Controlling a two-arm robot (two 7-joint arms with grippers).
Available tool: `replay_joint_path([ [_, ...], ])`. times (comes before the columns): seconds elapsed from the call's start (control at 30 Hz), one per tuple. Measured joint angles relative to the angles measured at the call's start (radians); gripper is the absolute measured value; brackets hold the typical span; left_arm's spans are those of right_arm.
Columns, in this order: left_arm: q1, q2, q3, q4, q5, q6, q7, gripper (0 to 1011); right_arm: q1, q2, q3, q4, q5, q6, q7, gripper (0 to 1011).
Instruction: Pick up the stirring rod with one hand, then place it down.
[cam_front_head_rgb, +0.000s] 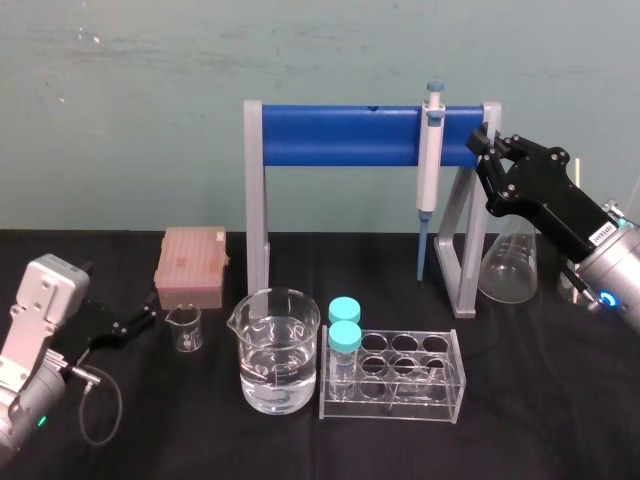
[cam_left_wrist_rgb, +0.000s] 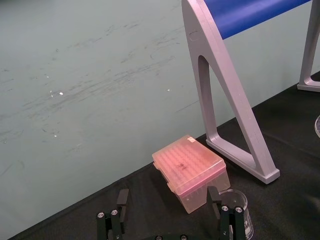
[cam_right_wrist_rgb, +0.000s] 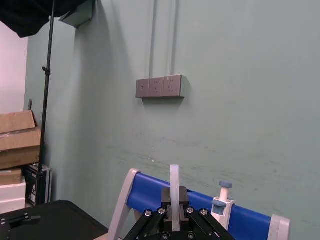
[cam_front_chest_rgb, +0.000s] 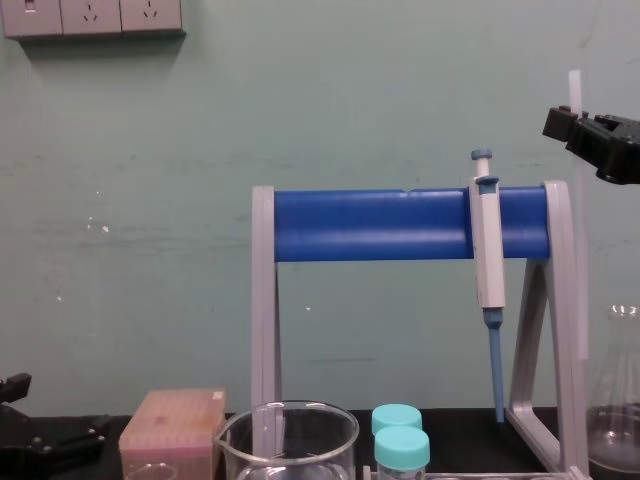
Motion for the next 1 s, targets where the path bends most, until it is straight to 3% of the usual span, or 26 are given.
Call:
replay_joint_path([
  [1.0,0.000,0.000,0.000,0.000,0.000,0.000,0.000,1000,0.019,-0.003,-0.010,0.031,-0.008,0.010,0.012,71],
])
